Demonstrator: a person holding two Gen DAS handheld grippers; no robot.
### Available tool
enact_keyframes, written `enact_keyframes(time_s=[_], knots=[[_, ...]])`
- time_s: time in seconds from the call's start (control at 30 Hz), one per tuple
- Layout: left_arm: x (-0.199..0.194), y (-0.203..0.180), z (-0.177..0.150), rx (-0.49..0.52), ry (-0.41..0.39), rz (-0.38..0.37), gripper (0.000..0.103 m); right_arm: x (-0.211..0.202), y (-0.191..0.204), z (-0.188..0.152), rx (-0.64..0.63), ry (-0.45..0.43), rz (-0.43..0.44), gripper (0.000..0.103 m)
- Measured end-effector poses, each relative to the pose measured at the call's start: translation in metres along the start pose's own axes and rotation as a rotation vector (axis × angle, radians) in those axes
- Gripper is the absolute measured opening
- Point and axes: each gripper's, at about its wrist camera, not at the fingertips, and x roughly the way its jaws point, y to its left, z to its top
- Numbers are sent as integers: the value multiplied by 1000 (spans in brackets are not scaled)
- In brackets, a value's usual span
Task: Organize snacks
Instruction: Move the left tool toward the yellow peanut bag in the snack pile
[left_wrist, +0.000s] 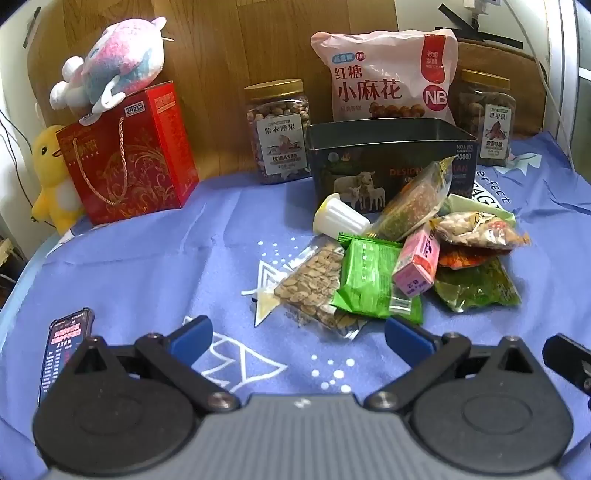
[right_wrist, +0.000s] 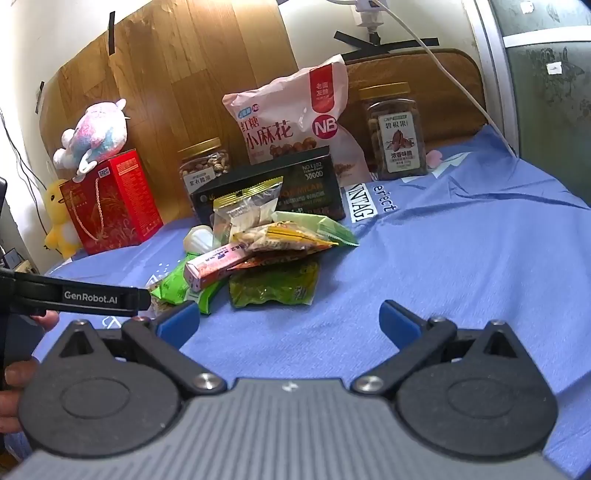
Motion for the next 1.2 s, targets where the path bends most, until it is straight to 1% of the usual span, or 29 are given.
enact_keyframes(time_s=[0.07,0.1,0.17,0.23,0.37,0.43,0.6,0.67,0.97,1.07,1.17,1.2], knots=[[1,2,-1,-7,-2,1,103,1,0,0,0,10,-2,103],[2,0,-3,-4,-5,19,103,1,0,0,3,8,-1,103],[8,-2,-3,-2,27,23,103,1,-1,0,2,6,-1,103],[10,-2,-2,-12,27,22,103,1,-1,-1,2,6,0,103],[11,4,-5,-14,17,4,103,-2,2,1,5,7,1,103],[12,4,-6,-16,11,-2,103,3,-1,2,4,6,1,103],[16,8,-5,-30,25,-33,103,0,-6,-2,3,-1,2,103],[17,9,-6,-32,22,-35,103,3,-2,-2,1,8,-6,103],[20,11,-7,-36,7,-26,103,7,-1,-3,2,17,7,103],[23,12,-8,-41,9,-33,103,8,-2,-4,3,16,9,103],[23,15,-10,-53,-7,-46,103,9,-2,-1,-2,5,13,103],[23,17,-11,-59,-13,-49,103,9,-2,1,-8,-1,15,99]])
